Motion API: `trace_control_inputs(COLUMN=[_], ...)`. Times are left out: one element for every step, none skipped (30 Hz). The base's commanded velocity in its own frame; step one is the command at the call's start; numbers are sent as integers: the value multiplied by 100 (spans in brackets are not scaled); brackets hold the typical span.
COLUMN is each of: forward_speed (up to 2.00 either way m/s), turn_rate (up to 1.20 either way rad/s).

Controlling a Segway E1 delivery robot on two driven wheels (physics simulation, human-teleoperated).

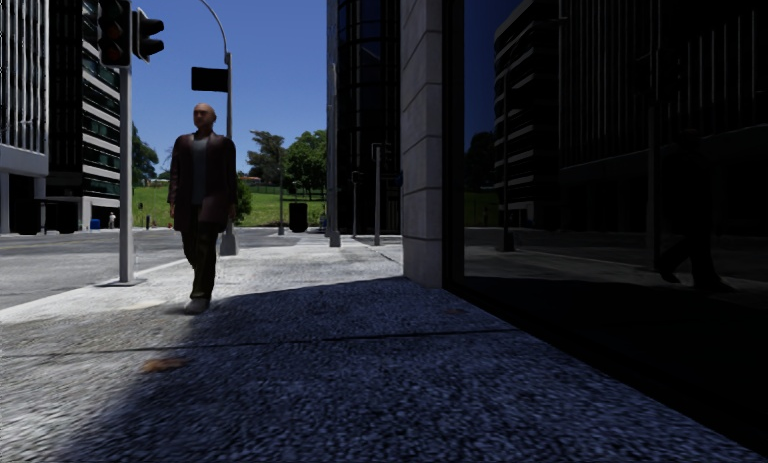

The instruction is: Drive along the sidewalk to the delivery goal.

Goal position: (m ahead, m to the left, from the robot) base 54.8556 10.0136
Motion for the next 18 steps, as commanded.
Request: trace_control_inputs(forward_speed=[200, 200, 200, 200, 200, 200, 200, 200, 200, 200, 200, 200, 200, 200, 200, 200, 200, 200], turn_rate=[0, 6, 18, 27, 34, 34, 36, 37, 37, 37, 37, 37, 37, 37, 37, 37, 37, 37])
